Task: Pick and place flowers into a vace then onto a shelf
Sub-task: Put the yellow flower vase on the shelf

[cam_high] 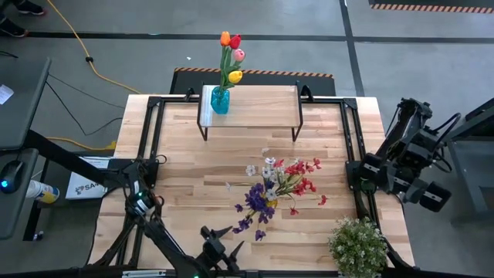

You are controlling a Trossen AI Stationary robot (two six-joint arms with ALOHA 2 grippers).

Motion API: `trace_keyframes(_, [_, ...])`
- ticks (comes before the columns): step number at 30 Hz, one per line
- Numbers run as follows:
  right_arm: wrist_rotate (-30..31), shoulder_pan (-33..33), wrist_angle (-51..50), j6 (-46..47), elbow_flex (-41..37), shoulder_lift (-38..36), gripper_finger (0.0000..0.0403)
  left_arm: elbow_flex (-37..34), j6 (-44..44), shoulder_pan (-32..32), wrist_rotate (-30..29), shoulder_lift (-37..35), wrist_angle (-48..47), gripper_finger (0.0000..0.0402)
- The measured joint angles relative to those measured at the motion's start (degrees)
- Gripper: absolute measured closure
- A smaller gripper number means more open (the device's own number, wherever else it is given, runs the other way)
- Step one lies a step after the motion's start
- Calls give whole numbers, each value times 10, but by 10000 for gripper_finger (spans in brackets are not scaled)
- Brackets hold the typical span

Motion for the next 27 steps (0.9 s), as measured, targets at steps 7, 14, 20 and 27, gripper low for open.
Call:
trace_keyframes(7, [0, 0, 0, -3, 0, 0, 272, 0, 6, 43, -4, 9, 7, 66])
trace_keyframes(14, [2, 0, 0, -2, 0, 1, 272, 0, 17, 73, -7, 28, 37, 64])
trace_keyframes(20, [8, 0, -2, -1, 0, 2, 272, 0, 16, 75, -41, 61, 127, 64])
trace_keyframes(27, [23, 0, -2, 0, 0, 2, 272, 0, 33, 92, -85, 64, 138, 64])
